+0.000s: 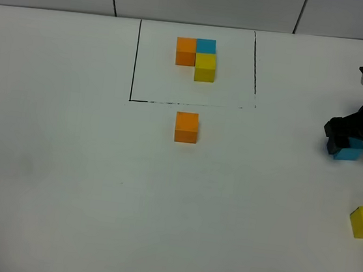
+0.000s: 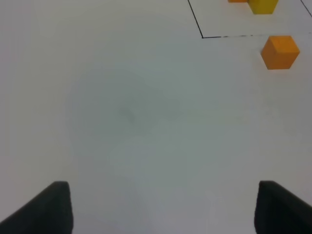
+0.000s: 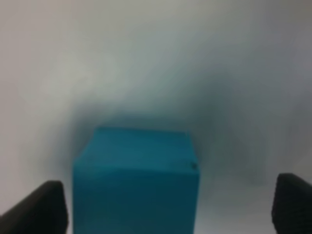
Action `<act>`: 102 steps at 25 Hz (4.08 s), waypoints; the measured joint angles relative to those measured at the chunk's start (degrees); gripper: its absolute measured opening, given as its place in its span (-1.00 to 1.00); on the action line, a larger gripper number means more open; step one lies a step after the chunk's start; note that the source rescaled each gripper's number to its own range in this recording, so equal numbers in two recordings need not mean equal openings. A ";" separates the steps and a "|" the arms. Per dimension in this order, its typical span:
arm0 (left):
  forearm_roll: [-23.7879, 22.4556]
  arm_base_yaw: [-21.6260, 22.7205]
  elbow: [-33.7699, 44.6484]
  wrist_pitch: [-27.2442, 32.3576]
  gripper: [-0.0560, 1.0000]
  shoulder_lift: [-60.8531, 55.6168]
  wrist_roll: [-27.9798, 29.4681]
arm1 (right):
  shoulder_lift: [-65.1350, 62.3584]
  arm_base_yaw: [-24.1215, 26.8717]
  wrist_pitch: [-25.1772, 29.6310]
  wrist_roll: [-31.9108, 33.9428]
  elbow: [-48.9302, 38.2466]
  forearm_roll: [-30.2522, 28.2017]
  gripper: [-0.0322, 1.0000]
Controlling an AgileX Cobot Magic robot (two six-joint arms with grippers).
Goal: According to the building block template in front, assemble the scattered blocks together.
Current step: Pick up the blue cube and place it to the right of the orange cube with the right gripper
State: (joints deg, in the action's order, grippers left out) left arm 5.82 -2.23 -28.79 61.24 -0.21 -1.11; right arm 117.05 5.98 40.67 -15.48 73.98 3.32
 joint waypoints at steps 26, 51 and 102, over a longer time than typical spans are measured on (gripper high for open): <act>0.00 0.00 0.00 0.00 0.29 0.00 0.00 | -3.75 -19.58 8.97 -37.76 1.85 -4.69 -0.90; 0.00 0.00 0.00 0.00 0.29 0.00 0.00 | 17.33 -30.82 19.06 -50.07 32.97 -2.93 -0.90; 0.00 0.00 0.00 0.00 0.28 0.00 0.00 | 18.46 -32.06 18.81 -48.58 33.99 0.85 -0.46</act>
State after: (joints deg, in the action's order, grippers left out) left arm 5.82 -2.23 -28.79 61.24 -0.21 -1.11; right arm 135.51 -26.07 59.48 -64.06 107.97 4.17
